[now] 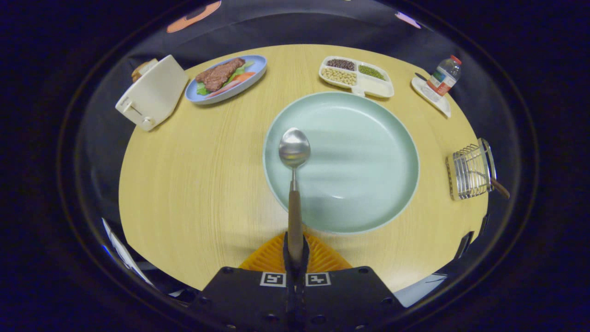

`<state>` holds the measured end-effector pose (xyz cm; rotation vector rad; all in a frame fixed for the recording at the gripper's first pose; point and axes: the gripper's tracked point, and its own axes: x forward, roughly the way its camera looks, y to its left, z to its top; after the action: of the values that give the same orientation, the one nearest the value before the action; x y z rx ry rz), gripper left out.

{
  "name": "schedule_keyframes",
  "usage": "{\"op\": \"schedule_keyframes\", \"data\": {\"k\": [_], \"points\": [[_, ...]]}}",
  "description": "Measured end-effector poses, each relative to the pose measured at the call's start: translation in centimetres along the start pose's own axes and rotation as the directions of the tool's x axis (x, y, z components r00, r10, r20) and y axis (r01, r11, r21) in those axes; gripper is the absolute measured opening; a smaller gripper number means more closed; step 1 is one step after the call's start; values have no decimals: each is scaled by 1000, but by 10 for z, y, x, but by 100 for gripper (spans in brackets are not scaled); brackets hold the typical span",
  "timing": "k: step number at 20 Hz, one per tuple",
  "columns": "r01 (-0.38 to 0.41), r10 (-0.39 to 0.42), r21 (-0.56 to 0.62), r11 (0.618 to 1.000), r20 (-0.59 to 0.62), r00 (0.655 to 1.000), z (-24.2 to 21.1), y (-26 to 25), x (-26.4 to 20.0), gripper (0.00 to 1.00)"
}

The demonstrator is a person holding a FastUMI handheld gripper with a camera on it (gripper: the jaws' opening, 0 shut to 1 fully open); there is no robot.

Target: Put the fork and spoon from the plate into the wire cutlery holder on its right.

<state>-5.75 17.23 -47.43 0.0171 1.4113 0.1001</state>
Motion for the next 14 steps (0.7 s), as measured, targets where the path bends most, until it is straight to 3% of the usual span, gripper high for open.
{"op": "schedule_keyframes", "data": {"k": [8, 14], "points": [[-66, 76, -82, 994, 116, 990, 1, -19, -57, 1], [-86, 106, -112, 990, 186, 977, -2, -61, -87, 1]]}}
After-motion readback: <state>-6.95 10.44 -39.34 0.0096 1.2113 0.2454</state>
